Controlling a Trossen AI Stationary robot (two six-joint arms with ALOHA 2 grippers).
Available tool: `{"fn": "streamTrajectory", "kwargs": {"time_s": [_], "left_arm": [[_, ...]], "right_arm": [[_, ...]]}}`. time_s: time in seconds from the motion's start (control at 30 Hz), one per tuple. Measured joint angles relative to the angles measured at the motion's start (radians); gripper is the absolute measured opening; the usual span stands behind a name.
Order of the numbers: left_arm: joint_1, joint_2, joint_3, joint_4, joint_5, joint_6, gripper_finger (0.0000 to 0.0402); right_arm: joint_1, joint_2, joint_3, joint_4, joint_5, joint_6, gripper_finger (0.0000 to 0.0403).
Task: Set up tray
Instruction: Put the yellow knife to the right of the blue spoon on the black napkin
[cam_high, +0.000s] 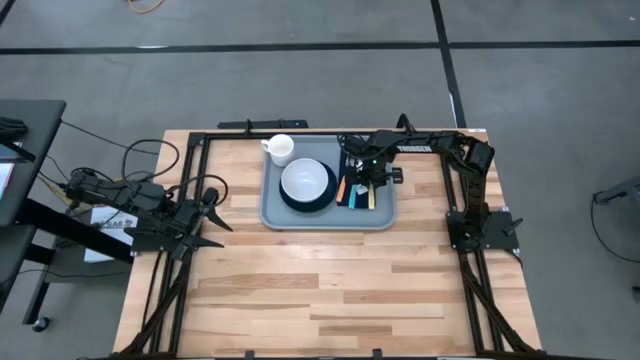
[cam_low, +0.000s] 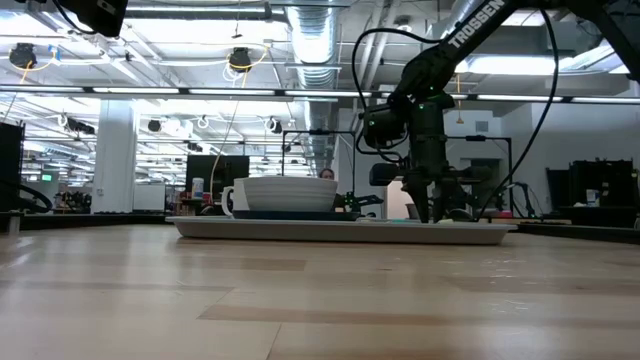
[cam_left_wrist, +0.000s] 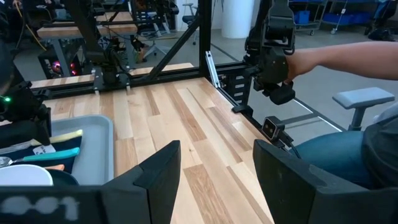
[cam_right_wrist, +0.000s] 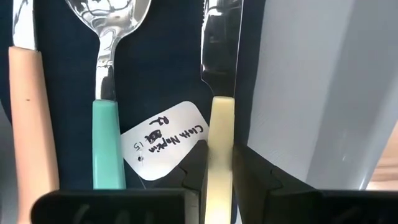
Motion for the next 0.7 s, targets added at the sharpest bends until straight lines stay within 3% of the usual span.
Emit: {"fn": "streamTrajectory", "kwargs": {"time_s": [0.7], "left_arm": [[0.0, 0.0, 0.0, -0.001, -0.003, 0.006, 0.0191]], "right_arm": [[-0.018, -0.007, 0.06, -0.05, 0.004, -0.02, 0.0046]]}}
